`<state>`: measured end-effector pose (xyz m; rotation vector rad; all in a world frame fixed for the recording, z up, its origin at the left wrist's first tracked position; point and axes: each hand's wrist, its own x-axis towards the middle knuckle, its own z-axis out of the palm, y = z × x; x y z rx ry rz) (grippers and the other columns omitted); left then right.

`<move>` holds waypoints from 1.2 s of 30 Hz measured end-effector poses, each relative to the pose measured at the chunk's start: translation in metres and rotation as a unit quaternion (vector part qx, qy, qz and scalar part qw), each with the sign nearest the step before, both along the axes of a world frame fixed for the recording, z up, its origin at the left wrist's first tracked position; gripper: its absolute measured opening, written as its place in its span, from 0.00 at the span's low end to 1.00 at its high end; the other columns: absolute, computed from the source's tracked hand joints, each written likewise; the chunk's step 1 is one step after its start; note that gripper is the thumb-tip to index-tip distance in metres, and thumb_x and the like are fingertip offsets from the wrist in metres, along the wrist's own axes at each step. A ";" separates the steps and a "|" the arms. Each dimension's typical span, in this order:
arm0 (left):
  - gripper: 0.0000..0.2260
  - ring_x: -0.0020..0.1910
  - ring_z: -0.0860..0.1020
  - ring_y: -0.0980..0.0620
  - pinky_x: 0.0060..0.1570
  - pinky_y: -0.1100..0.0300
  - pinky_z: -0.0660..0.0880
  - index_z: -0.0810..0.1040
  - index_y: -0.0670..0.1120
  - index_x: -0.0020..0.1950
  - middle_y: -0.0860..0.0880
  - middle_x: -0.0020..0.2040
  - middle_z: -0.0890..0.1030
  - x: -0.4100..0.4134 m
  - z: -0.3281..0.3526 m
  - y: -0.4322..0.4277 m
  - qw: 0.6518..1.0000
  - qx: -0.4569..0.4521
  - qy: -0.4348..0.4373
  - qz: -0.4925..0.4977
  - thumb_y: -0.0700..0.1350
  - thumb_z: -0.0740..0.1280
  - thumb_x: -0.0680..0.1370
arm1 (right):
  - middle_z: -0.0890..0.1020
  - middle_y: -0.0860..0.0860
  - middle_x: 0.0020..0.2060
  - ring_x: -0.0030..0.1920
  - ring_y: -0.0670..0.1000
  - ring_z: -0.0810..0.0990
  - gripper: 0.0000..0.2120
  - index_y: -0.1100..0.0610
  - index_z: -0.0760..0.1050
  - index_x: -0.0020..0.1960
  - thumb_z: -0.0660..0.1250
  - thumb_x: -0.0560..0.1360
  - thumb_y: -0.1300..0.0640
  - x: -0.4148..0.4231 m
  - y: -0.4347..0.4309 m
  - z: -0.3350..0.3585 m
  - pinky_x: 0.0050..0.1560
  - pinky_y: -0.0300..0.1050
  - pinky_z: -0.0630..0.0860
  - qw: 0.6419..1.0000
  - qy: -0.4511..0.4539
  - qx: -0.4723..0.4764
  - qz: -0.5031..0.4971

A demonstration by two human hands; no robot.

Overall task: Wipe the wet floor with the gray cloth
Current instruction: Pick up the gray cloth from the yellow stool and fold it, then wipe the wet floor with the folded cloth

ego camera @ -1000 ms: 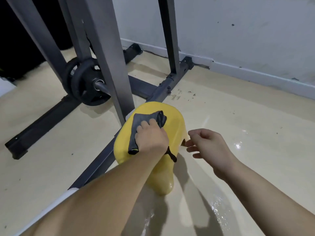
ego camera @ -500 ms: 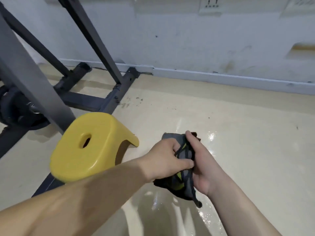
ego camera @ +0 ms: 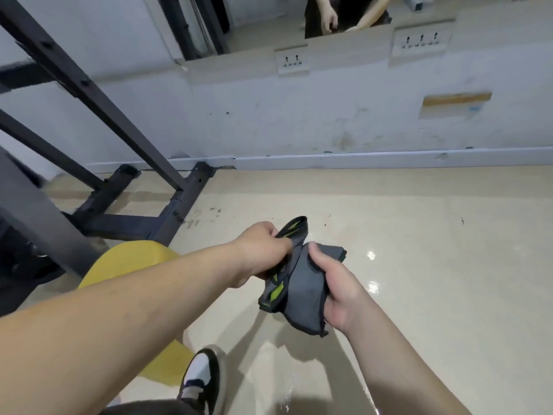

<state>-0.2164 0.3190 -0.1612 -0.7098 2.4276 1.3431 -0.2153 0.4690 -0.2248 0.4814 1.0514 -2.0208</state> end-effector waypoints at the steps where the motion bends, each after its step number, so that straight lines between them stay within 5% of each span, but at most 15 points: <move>1: 0.07 0.35 0.73 0.45 0.37 0.52 0.75 0.67 0.48 0.45 0.43 0.40 0.75 -0.007 -0.006 -0.006 1.000 -0.002 -0.004 0.001 0.41 0.65 0.76 | 0.86 0.60 0.54 0.53 0.61 0.87 0.19 0.61 0.80 0.64 0.65 0.83 0.48 -0.004 -0.001 -0.008 0.53 0.56 0.81 1.000 -0.002 0.027 -0.008; 4: 0.05 0.38 0.70 0.45 0.38 0.53 0.70 0.67 0.49 0.45 0.45 0.41 0.73 -0.027 -0.035 -0.024 1.000 -0.016 -0.022 -0.009 0.42 0.63 0.76 | 0.88 0.58 0.48 0.47 0.60 0.88 0.13 0.60 0.79 0.62 0.64 0.84 0.53 -0.021 0.003 -0.036 0.43 0.53 0.83 0.990 -0.015 0.130 -0.047; 11: 0.06 0.40 0.74 0.47 0.38 0.56 0.70 0.72 0.48 0.48 0.46 0.45 0.78 -0.080 -0.148 -0.052 0.999 -0.002 -0.035 -0.040 0.41 0.56 0.78 | 0.84 0.48 0.53 0.52 0.54 0.84 0.15 0.45 0.76 0.61 0.57 0.82 0.40 -0.048 0.021 -0.106 0.52 0.52 0.81 0.932 0.048 0.358 -0.016; 15: 0.10 0.41 0.77 0.48 0.42 0.54 0.75 0.73 0.53 0.50 0.47 0.46 0.80 -0.126 -0.211 -0.067 0.994 -0.045 -0.038 -0.095 0.41 0.56 0.79 | 0.86 0.56 0.49 0.41 0.55 0.83 0.08 0.49 0.78 0.56 0.63 0.80 0.54 -0.074 0.004 -0.146 0.42 0.51 0.80 0.931 0.011 0.362 -0.035; 19: 0.11 0.49 0.79 0.47 0.50 0.54 0.76 0.76 0.51 0.59 0.48 0.50 0.81 -0.188 -0.245 -0.084 0.977 -0.106 -0.012 -0.188 0.41 0.57 0.82 | 0.83 0.56 0.39 0.32 0.57 0.77 0.11 0.56 0.77 0.56 0.63 0.75 0.62 -0.119 -0.033 -0.170 0.34 0.48 0.75 0.932 -0.007 0.358 -0.051; 25: 0.16 0.59 0.79 0.50 0.64 0.57 0.73 0.76 0.52 0.72 0.51 0.63 0.80 -0.274 -0.274 -0.101 0.959 -0.075 0.099 -0.256 0.44 0.62 0.84 | 0.84 0.60 0.44 0.35 0.63 0.83 0.15 0.61 0.77 0.60 0.61 0.74 0.65 -0.151 -0.056 -0.209 0.46 0.66 0.83 0.925 -0.117 0.318 -0.174; 28: 0.21 0.55 0.77 0.54 0.59 0.60 0.70 0.69 0.54 0.77 0.54 0.64 0.73 -0.296 -0.296 -0.113 0.958 -0.064 0.101 -0.259 0.48 0.65 0.84 | 0.72 0.59 0.62 0.50 0.63 0.78 0.32 0.59 0.60 0.75 0.66 0.73 0.58 -0.153 -0.060 -0.234 0.55 0.59 0.80 0.839 -0.094 0.533 -0.058; 30: 0.22 0.62 0.75 0.52 0.60 0.59 0.67 0.68 0.55 0.77 0.54 0.67 0.70 -0.297 -0.316 -0.125 0.949 -0.111 0.063 -0.288 0.48 0.65 0.83 | 0.58 0.54 0.75 0.72 0.60 0.65 0.40 0.50 0.48 0.81 0.66 0.76 0.53 -0.165 -0.064 -0.241 0.67 0.55 0.72 0.745 0.101 0.652 0.097; 33: 0.23 0.70 0.70 0.48 0.62 0.54 0.70 0.69 0.54 0.75 0.51 0.71 0.68 -0.293 -0.342 -0.145 0.906 -0.187 0.028 -0.379 0.47 0.66 0.80 | 0.43 0.51 0.82 0.81 0.55 0.42 0.37 0.44 0.42 0.83 0.59 0.81 0.44 -0.200 -0.079 -0.260 0.80 0.51 0.51 0.604 0.306 0.661 0.323; 36: 0.20 0.73 0.63 0.43 0.63 0.48 0.70 0.68 0.50 0.67 0.47 0.72 0.64 -0.301 -0.356 -0.167 0.857 -0.277 -0.010 -0.434 0.50 0.67 0.77 | 0.31 0.50 0.80 0.80 0.56 0.30 0.36 0.40 0.33 0.81 0.52 0.83 0.39 -0.228 -0.096 -0.287 0.81 0.55 0.39 0.547 0.294 0.632 0.463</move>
